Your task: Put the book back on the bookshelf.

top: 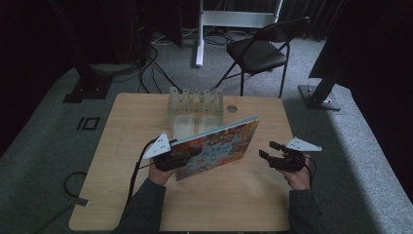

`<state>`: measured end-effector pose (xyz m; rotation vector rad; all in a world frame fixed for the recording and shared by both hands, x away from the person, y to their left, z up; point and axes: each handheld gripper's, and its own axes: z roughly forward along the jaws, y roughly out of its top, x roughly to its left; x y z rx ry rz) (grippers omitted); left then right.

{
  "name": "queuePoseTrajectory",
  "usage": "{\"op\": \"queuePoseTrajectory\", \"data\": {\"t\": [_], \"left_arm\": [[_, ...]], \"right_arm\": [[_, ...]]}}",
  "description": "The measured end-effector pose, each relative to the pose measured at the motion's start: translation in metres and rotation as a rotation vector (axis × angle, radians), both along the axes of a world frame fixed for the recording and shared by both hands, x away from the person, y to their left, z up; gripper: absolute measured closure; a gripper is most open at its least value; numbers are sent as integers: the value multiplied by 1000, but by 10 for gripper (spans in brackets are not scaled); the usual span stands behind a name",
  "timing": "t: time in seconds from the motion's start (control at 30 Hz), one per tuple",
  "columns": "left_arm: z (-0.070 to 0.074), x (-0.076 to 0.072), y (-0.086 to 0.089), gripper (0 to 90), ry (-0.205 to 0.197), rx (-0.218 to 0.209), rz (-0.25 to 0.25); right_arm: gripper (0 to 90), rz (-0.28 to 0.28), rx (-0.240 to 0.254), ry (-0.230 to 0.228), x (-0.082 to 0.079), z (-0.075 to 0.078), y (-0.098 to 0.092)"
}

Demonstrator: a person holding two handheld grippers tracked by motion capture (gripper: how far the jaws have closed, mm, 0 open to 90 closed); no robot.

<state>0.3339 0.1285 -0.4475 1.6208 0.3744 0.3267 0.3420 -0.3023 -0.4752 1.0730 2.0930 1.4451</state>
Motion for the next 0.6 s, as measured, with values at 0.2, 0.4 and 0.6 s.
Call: {"op": "queuePoseTrajectory", "data": {"t": [0.2,0.4,0.6], "left_arm": [[-5,0,0,657,-3,7,11],[-8,-1,0,767,-7,14,20],[-8,-10,-6,789,-36,30,64]], "right_arm": [[345,-2,2,7,0,-2,0],[345,-3,0,12,1,-4,-1],[345,-5,-1,16,1,-5,0]]}}
